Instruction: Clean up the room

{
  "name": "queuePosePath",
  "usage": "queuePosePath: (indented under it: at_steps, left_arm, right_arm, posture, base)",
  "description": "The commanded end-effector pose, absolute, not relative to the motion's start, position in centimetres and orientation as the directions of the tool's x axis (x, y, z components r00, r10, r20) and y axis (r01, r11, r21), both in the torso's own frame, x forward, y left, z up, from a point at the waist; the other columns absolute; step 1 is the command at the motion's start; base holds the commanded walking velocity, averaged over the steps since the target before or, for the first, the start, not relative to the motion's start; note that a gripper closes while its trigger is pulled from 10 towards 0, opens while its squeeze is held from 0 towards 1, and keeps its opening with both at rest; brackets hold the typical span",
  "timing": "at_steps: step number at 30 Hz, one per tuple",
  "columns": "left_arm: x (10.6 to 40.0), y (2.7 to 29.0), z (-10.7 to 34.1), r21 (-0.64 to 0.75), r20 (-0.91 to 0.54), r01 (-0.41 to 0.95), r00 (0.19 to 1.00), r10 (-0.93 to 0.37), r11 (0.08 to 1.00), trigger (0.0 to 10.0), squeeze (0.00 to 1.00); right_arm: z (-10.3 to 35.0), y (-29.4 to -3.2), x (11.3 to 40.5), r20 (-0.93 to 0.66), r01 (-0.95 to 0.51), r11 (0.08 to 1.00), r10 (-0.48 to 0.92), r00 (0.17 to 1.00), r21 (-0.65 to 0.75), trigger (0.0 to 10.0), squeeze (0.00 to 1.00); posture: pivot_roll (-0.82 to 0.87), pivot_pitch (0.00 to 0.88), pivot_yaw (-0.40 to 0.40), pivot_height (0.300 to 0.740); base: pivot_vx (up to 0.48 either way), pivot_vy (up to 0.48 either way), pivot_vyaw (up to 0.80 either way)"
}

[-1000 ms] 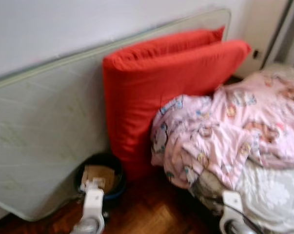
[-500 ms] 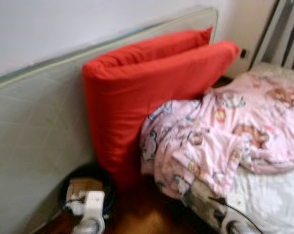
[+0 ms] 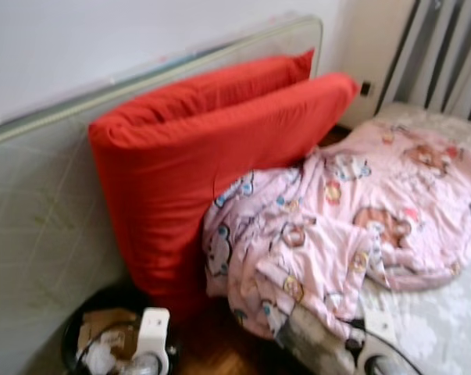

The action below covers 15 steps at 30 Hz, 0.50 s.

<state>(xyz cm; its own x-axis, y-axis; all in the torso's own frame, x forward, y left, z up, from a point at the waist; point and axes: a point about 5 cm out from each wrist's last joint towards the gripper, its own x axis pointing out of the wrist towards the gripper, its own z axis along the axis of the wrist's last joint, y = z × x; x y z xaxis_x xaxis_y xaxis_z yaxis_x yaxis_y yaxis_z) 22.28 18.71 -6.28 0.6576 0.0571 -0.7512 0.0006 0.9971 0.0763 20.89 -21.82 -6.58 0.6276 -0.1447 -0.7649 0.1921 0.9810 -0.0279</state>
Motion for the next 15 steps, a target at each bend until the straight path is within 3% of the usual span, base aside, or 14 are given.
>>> queuePosePath:
  at_steps: [1, 6, 15]
  left_arm:
    - [21.99, 19.59, -6.34, 0.099, -0.756, -0.008, 0.650, 0.080, 0.995, 10.0, 0.00]
    - [21.97, 19.62, -6.35, 0.099, -0.756, -0.008, 0.650, 0.080, 0.995, 10.0, 0.00]
    - [22.48, 19.65, -6.03, 0.112, -0.746, 0.002, 0.661, 0.083, 0.994, 10.0, 0.00]
  right_arm:
    - [-6.71, -20.83, 21.02, -0.768, 0.180, 0.984, -0.119, 0.629, -0.005, 10.0, 0.00]
    - [-6.72, -20.80, 21.01, -0.768, 0.179, 0.984, -0.118, 0.630, -0.004, 10.0, 0.00]
    - [-6.44, -20.84, 21.49, -0.760, 0.188, 0.982, -0.122, 0.638, -0.001, 10.0, 0.00]
  posture:
    - [0.04, 0.000, 0.021, 0.740]
    - [0.04, 0.000, 0.022, 0.740]
    - [0.04, 0.000, 0.028, 0.740]
  base:
    - [0.262, 0.000, 0.00]
    - [0.256, 0.000, 0.00]
    - [0.000, 0.000, 0.00]
